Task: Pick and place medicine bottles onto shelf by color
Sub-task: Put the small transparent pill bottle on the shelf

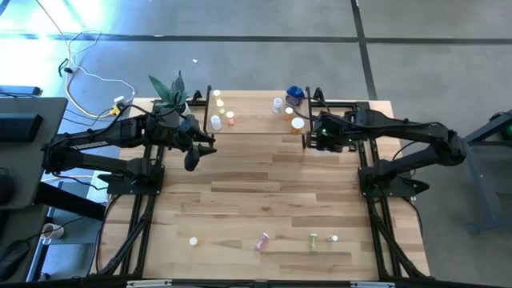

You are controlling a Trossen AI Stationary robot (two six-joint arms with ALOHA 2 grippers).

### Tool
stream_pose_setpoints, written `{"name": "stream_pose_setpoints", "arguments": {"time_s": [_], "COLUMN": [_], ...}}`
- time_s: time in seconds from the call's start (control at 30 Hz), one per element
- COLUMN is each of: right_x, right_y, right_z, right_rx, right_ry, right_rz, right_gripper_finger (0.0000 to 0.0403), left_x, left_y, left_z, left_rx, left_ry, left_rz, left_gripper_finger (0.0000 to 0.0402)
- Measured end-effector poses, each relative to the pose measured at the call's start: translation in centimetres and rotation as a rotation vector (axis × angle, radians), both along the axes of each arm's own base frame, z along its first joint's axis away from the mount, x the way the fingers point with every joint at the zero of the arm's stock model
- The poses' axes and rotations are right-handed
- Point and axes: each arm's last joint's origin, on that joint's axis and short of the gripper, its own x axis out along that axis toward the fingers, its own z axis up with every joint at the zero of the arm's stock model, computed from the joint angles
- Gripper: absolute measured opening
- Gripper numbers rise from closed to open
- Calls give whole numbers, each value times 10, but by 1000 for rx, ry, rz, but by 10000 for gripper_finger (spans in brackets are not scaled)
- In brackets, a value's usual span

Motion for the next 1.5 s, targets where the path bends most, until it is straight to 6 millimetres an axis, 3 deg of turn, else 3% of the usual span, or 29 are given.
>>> {"name": "stream_pose_setpoints", "arguments": {"time_s": [0.17,0.4,1.0,1.3,1.5], "right_x": [20,33,32,39,51], "right_y": [3,-3,-23,-7,2], "right_z": [8,6,4,16,35], "right_rx": [-97,-204,-279,-235,-309], "right_ry": [-171,-199,-163,-241,-396], "right_rz": [62,67,29,90,145], "right_gripper_finger": [128,129,129,129,129], "left_x": [0,0,-4,-5,-7], "left_y": [0,0,12,16,19], "left_z": [0,0,1,1,1], "left_rx": [3,5,10,8,-5], "left_ry": [1,1,-4,-5,-8], "left_rz": [5,10,88,106,136], "left_gripper_finger": [186,186,186,186,186]}}
